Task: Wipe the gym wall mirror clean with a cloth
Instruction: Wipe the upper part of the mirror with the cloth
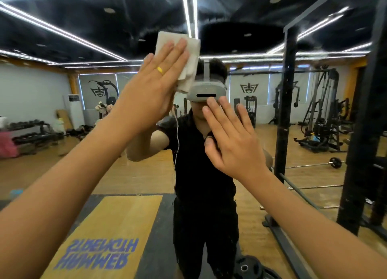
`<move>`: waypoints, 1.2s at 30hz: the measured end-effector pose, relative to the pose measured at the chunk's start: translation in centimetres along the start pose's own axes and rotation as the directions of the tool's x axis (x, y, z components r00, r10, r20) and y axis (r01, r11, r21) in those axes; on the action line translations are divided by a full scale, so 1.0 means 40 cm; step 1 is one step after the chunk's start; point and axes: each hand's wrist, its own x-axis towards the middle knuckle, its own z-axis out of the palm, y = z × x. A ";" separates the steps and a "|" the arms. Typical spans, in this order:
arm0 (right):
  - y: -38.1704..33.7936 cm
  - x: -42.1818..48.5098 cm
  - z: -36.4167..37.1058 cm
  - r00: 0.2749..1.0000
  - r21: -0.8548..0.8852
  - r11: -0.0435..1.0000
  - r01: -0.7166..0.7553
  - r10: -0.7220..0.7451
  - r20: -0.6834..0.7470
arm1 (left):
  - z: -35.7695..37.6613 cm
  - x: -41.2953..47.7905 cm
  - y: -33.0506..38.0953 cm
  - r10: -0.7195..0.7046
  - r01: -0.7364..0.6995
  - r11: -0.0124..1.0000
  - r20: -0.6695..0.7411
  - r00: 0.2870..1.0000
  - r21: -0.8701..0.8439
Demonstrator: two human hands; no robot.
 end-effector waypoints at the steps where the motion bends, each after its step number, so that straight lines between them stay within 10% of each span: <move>1: 0.002 -0.001 0.001 1.000 -0.004 1.000 0.001 -0.001 -0.001 | 0.002 -0.043 -0.011 -0.062 0.062 0.998 -0.020 0.998 -0.008; 7: 0.000 0.006 0.002 1.000 -0.001 1.000 0.001 -0.001 0.001 | 0.031 -0.159 -0.015 -0.246 0.240 0.969 -0.106 0.964 -0.061; 36: -0.058 0.025 0.018 0.998 0.019 0.998 -0.059 0.059 -0.015 | 0.015 0.018 -0.003 -0.194 0.189 0.981 -0.182 0.964 -0.043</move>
